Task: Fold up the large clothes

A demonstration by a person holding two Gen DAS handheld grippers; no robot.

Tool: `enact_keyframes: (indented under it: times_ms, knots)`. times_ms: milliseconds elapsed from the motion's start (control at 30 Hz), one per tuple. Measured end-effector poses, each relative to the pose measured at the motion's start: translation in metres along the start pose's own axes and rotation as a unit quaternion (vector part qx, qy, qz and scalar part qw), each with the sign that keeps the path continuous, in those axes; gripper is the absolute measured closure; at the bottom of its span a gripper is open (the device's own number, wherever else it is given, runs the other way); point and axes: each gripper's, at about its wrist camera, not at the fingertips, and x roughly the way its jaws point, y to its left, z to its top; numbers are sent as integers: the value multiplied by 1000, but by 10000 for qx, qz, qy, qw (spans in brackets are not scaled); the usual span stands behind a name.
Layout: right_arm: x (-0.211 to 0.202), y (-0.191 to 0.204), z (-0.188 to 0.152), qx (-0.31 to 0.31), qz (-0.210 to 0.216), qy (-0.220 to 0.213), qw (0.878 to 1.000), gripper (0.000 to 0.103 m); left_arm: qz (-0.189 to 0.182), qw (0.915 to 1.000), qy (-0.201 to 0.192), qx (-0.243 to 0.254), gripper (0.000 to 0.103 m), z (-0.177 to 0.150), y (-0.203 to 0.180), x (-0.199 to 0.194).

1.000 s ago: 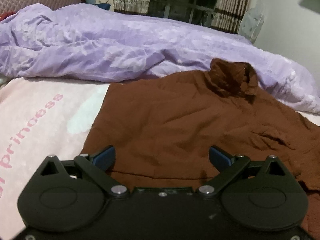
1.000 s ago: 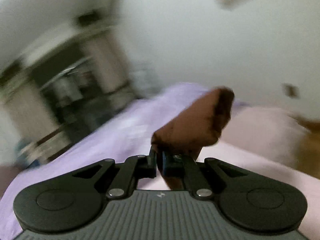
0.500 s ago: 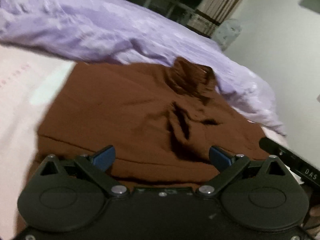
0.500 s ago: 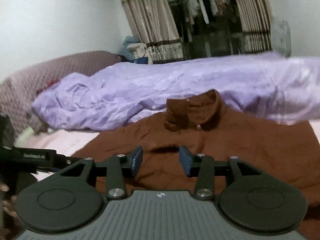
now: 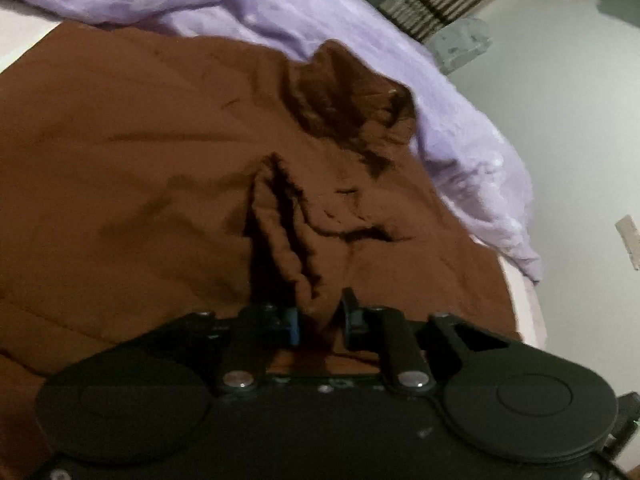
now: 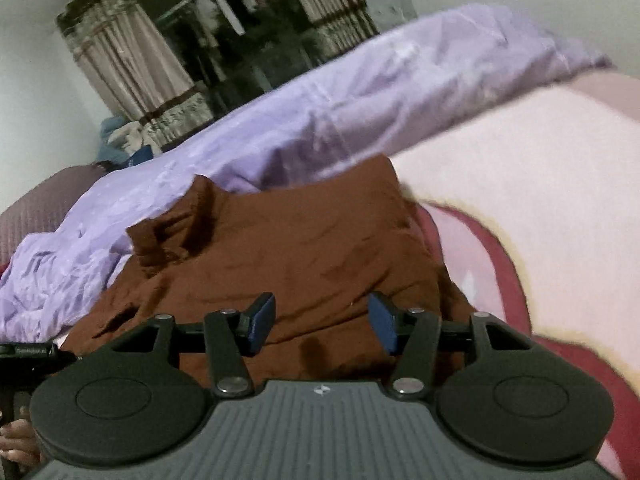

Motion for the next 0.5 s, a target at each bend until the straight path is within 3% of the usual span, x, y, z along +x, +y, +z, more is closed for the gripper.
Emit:
enact_keyframes:
  times_ms: [133,300,500]
  knots:
    - [-1,3,4,43,53,-134,9999,41,-215,9981,-405,412,89,-6,-8,-31]
    - [10,-1,-3,-202,-317,63,9993,45,82,9998,100,167,86,-21,16,-2]
    - [7,-1,-14,-554,-384,-10,9977,47,-7,9998,75,172,74,-22,22,0]
